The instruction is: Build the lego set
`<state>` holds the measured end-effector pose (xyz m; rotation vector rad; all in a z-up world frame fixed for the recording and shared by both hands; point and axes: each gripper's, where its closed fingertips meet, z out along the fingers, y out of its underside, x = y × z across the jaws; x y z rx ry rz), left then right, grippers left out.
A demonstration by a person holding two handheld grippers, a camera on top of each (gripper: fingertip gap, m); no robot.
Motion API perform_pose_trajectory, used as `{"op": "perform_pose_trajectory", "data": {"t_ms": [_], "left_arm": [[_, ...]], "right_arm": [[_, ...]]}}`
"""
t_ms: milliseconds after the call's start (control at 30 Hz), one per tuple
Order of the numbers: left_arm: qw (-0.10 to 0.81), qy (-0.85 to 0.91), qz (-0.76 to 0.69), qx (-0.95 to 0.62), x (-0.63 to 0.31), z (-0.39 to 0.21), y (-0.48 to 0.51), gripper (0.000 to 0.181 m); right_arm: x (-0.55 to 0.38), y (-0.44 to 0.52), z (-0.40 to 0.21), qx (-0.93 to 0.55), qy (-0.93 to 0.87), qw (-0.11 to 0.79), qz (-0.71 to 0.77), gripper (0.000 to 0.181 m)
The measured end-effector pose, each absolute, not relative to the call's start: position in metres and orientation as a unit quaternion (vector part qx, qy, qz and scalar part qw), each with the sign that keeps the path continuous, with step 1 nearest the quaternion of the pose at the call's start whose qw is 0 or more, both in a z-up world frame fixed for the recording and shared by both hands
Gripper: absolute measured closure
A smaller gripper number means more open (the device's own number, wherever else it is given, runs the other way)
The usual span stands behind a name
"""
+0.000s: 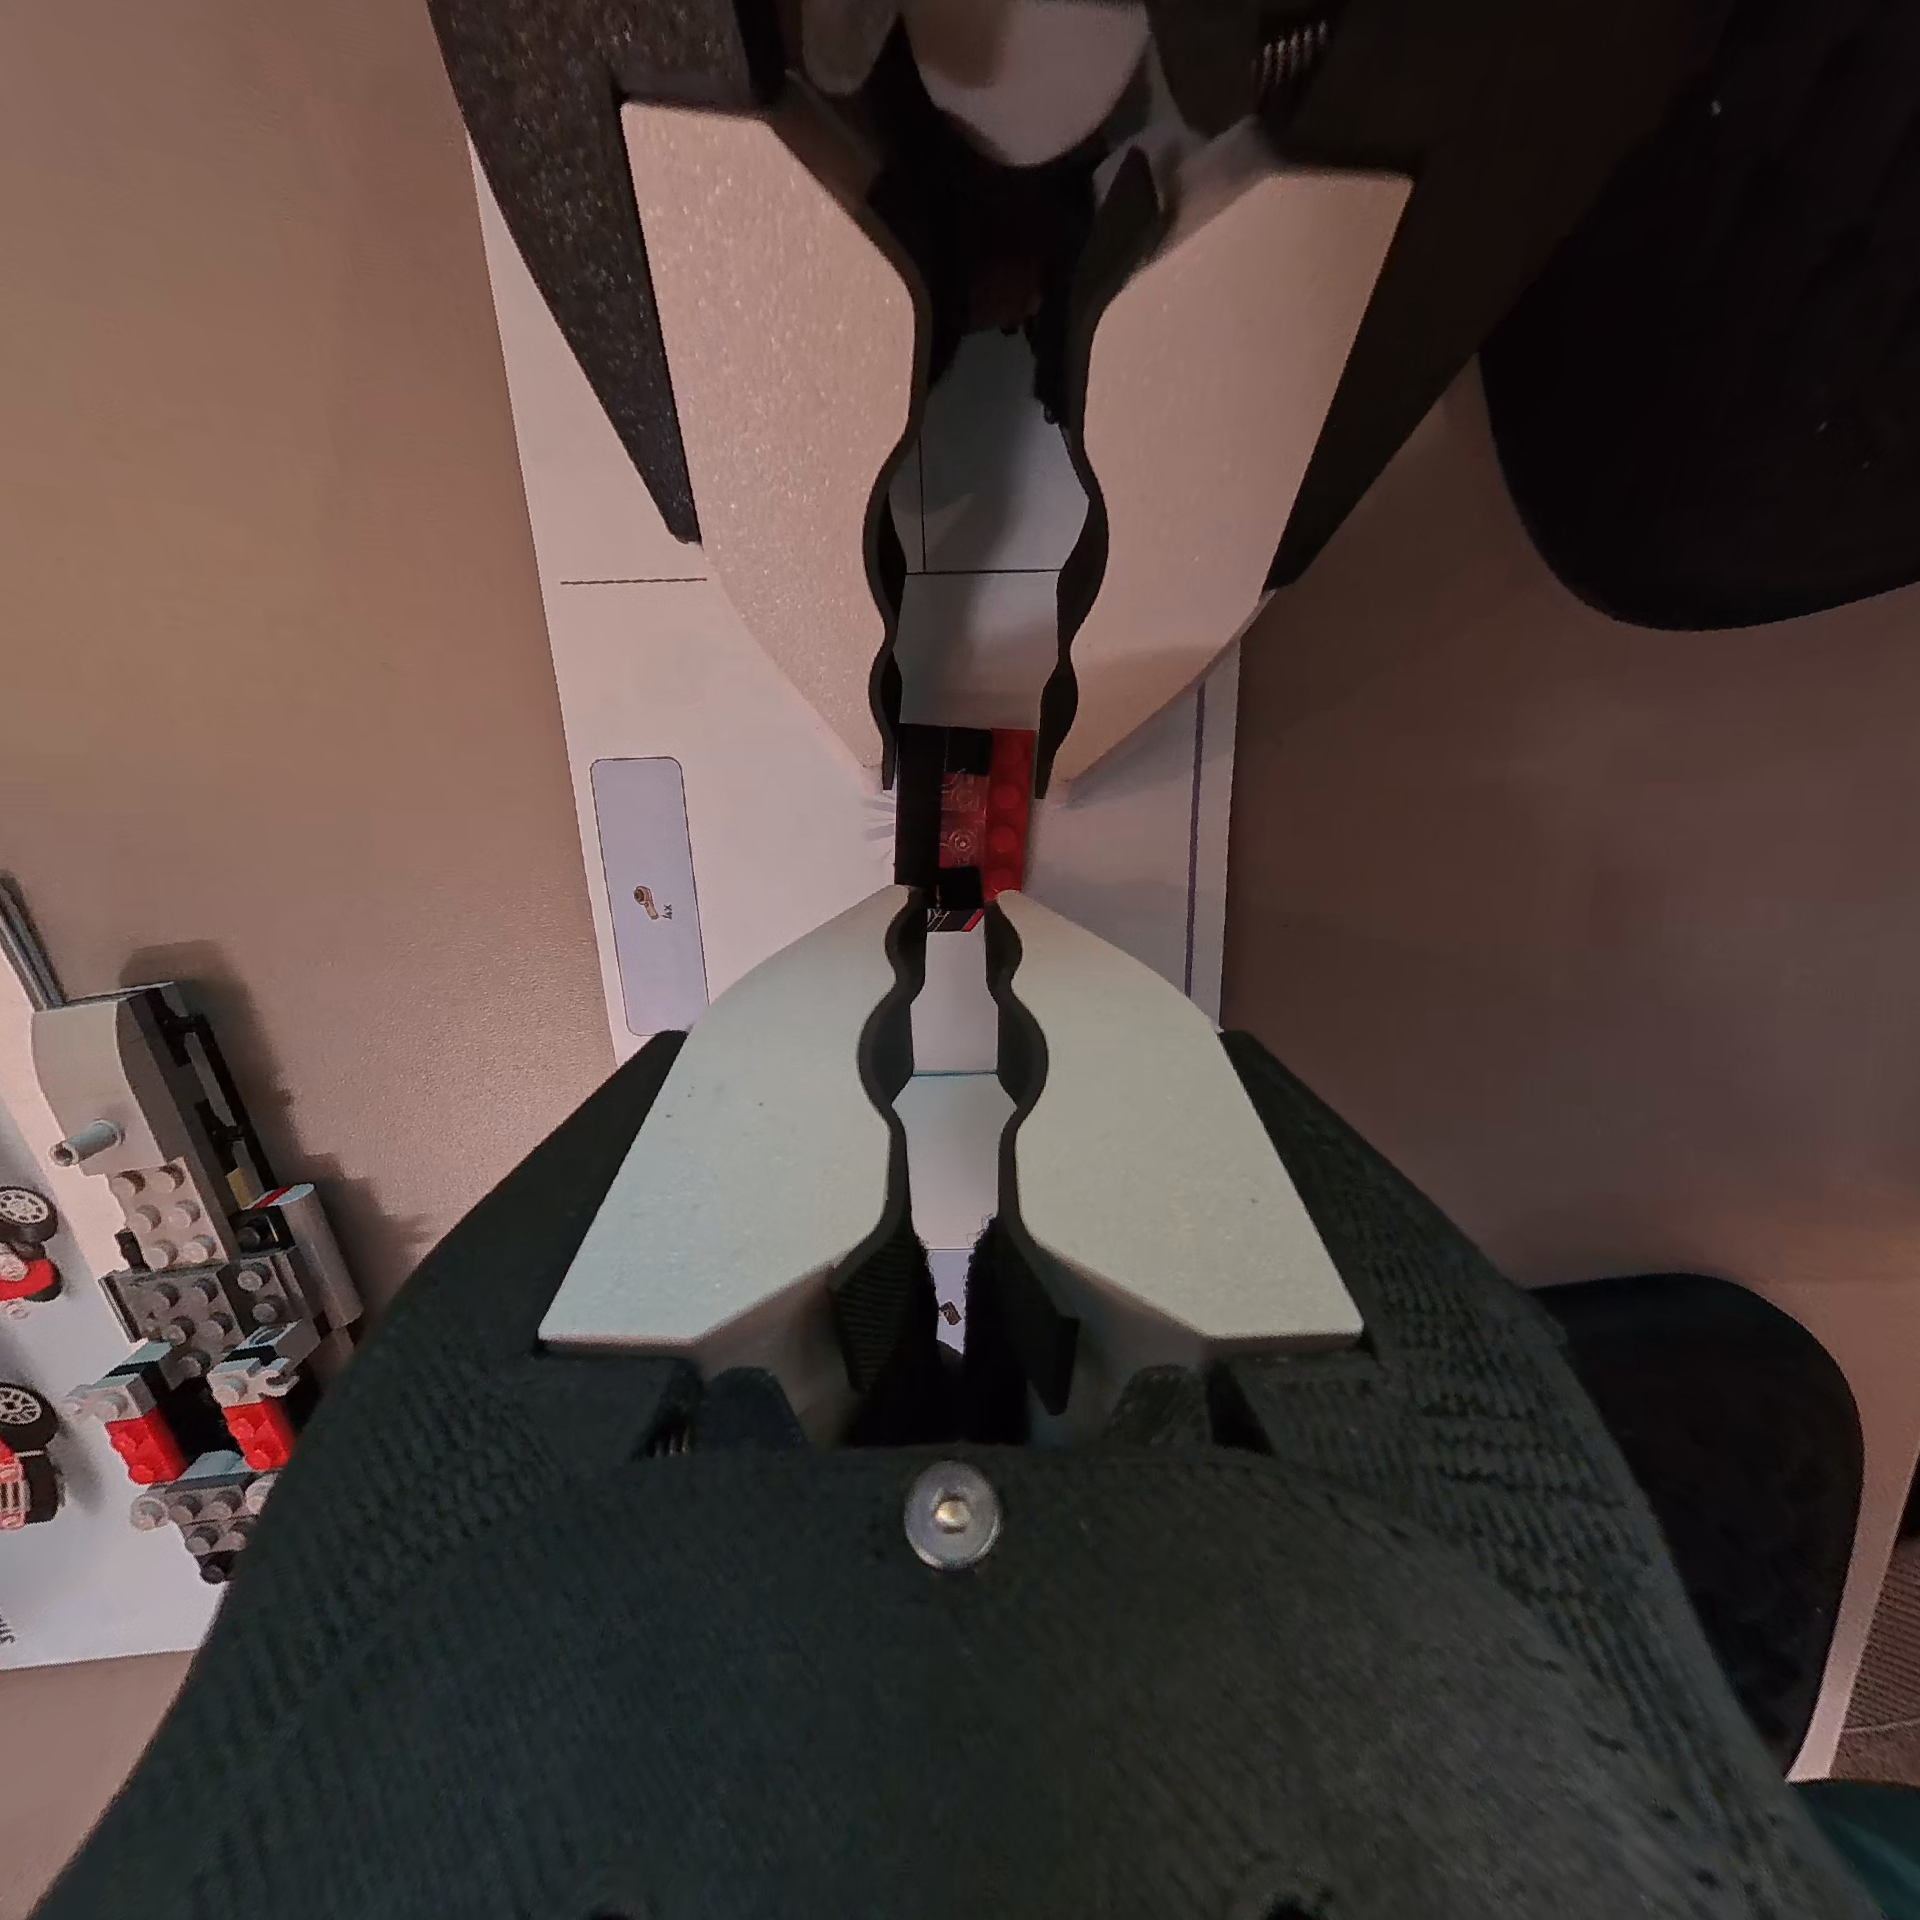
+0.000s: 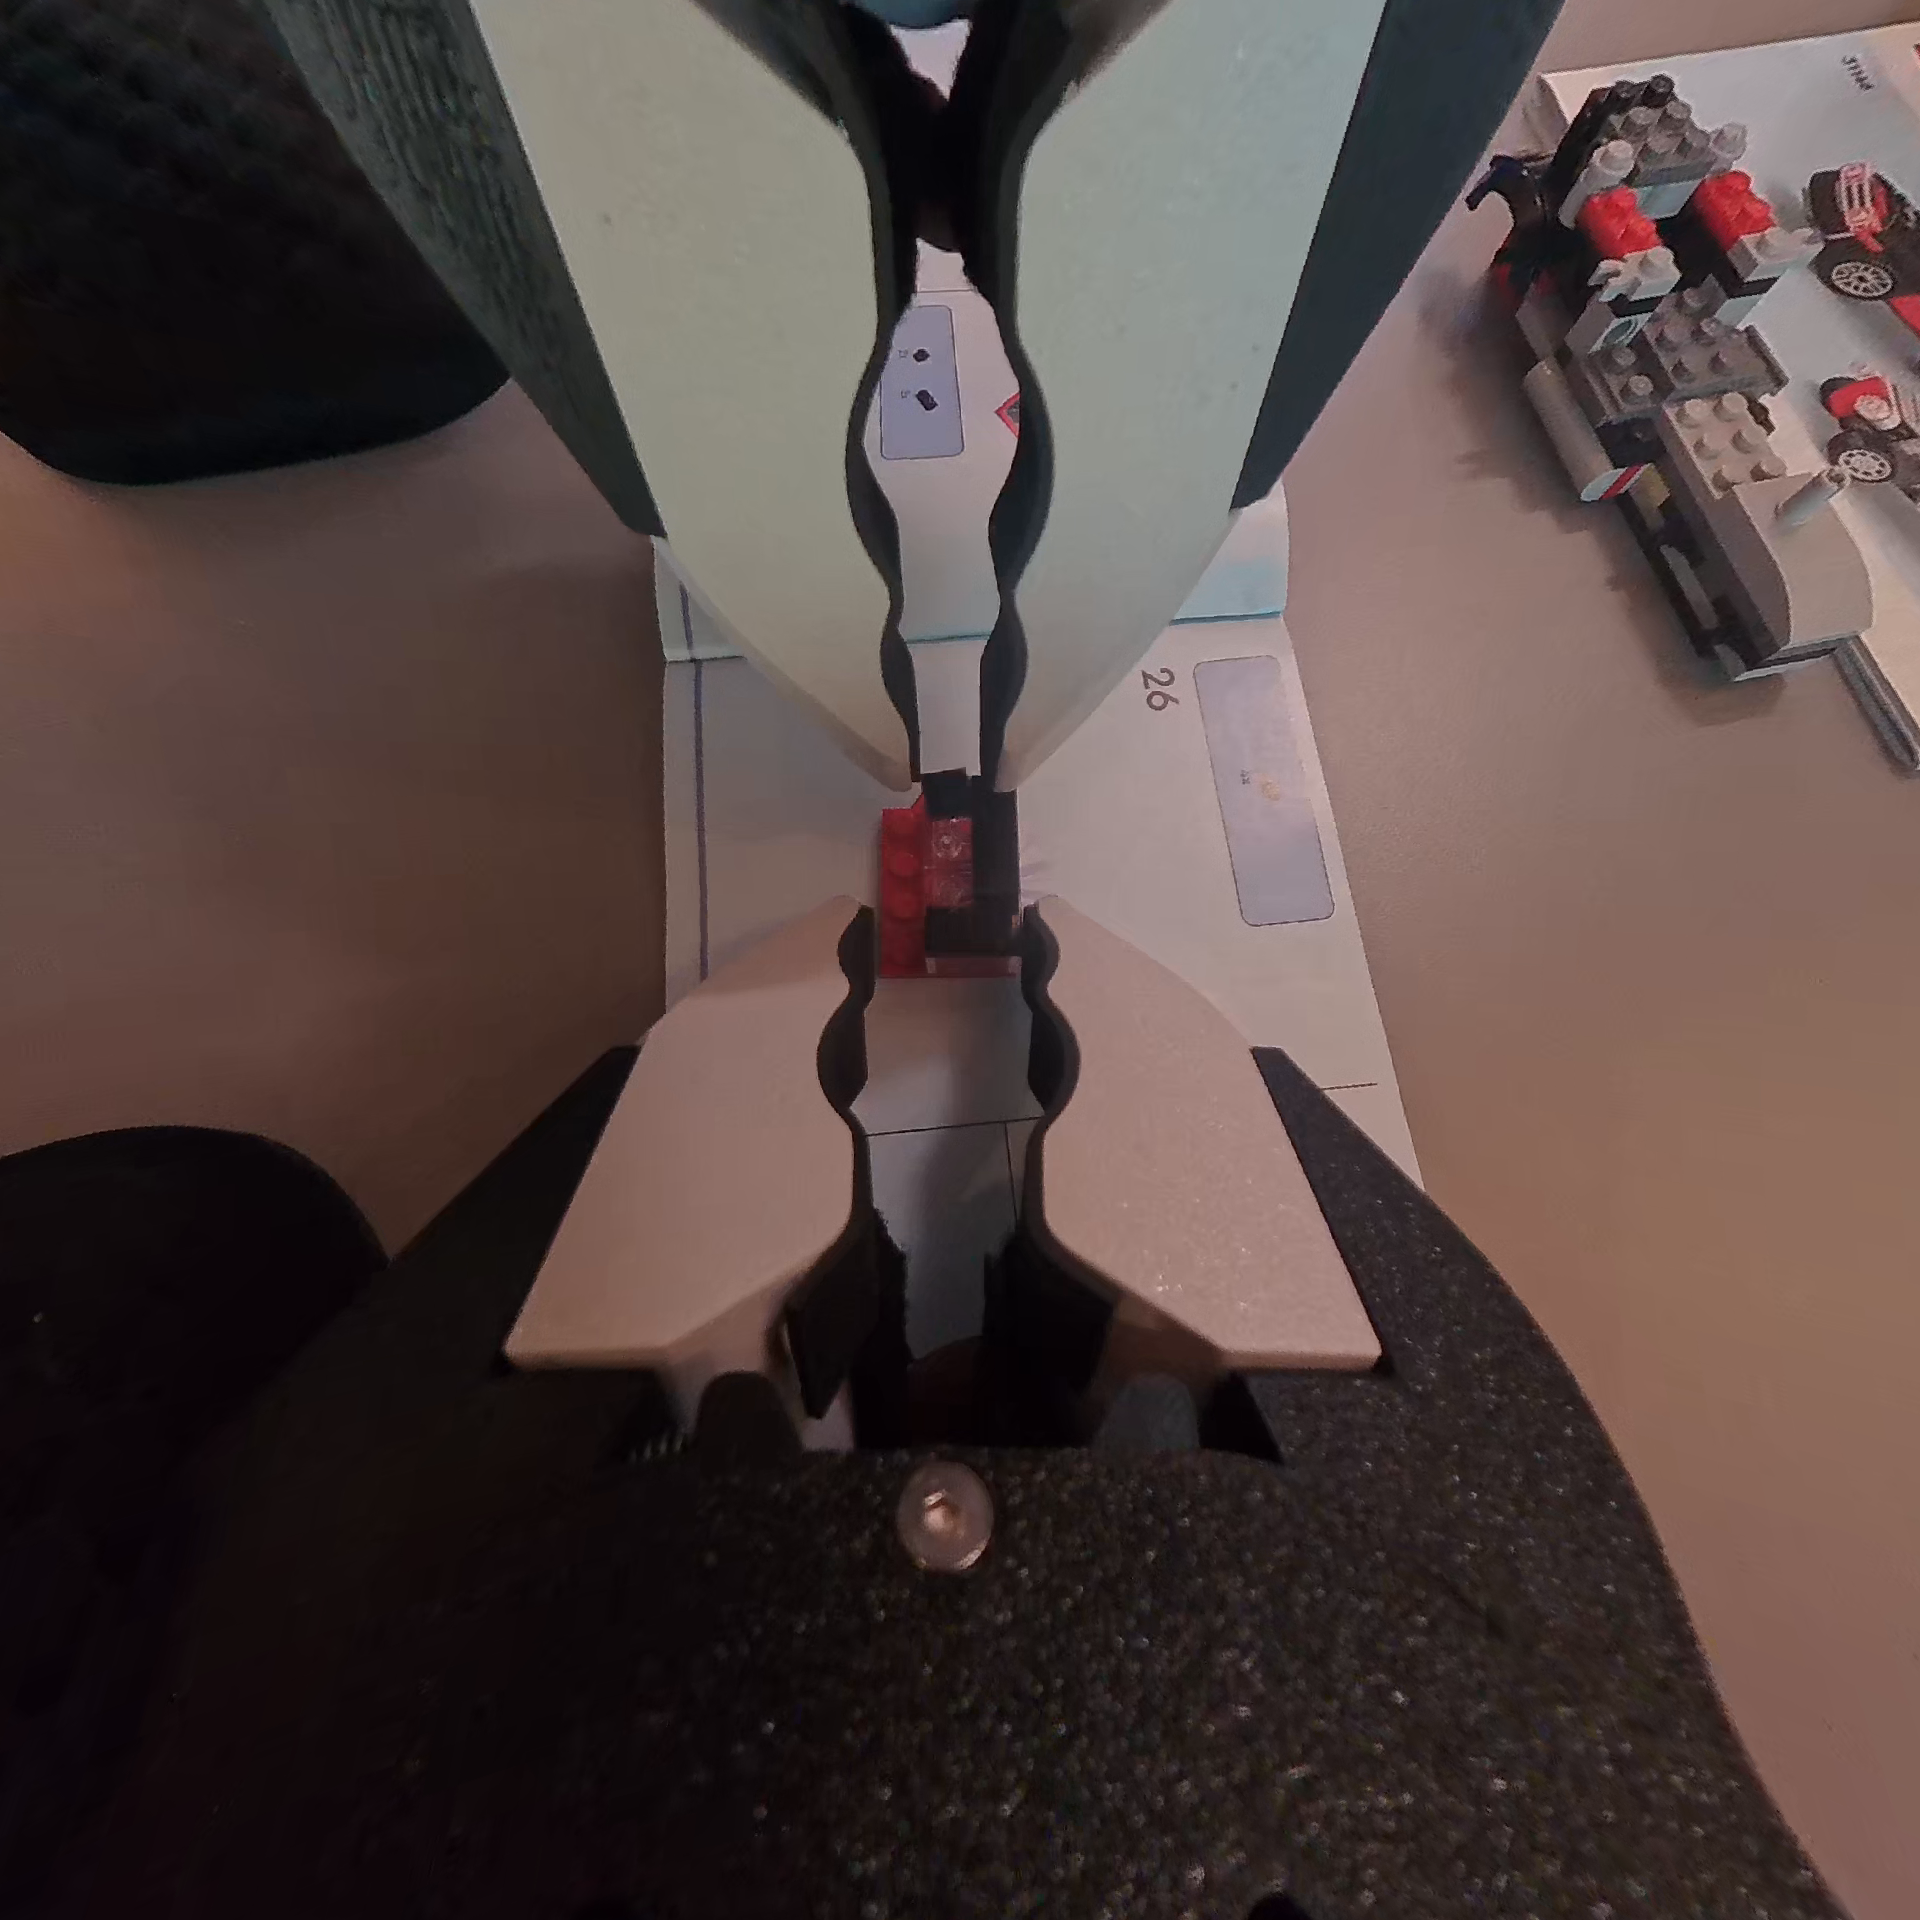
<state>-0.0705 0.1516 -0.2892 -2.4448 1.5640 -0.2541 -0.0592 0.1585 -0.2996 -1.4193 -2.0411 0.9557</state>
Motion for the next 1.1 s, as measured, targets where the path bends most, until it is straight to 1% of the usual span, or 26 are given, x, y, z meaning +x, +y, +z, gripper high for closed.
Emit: {"op": "perform_pose_trajectory", "data": {"t_ms": [433,567,667,800,900,1033,1100], "left_arm": [[0.123,0.532,-0.091,-0.833,-0.07,-0.288,0.151,0.169],[0.158,0.508,-0.104,-0.84,-0.073,-0.281,0.153,0.164],[0.22,0.43,-0.136,-0.865,-0.076,-0.273,0.159,0.159],[0.285,0.236,-0.215,-0.904,-0.083,-0.266,0.162,0.158],[0.301,0.14,-0.286,-0.899,-0.082,-0.262,0.152,0.16],[0.291,0.121,-0.292,-0.903,-0.079,-0.272,0.145,0.161],[0.295,0.118,-0.284,-0.905,-0.077,-0.277,0.147,0.158]], "right_arm": [[-0.06,0.159,-0.3,-0.518,-0.744,0.236,0.349,0.154],[-0.06,0.159,-0.3,-0.517,-0.745,0.236,0.35,0.154],[-0.06,0.159,-0.3,-0.516,-0.745,0.238,0.348,0.154],[-0.06,0.159,-0.3,-0.517,-0.745,0.241,0.346,0.154],[-0.06,0.159,-0.3,-0.518,-0.744,0.242,0.344,0.154],[-0.06,0.159,-0.3,-0.522,-0.742,0.239,0.347,0.155],[-0.06,0.16,-0.3,-0.522,-0.741,0.239,0.347,0.155]]}}
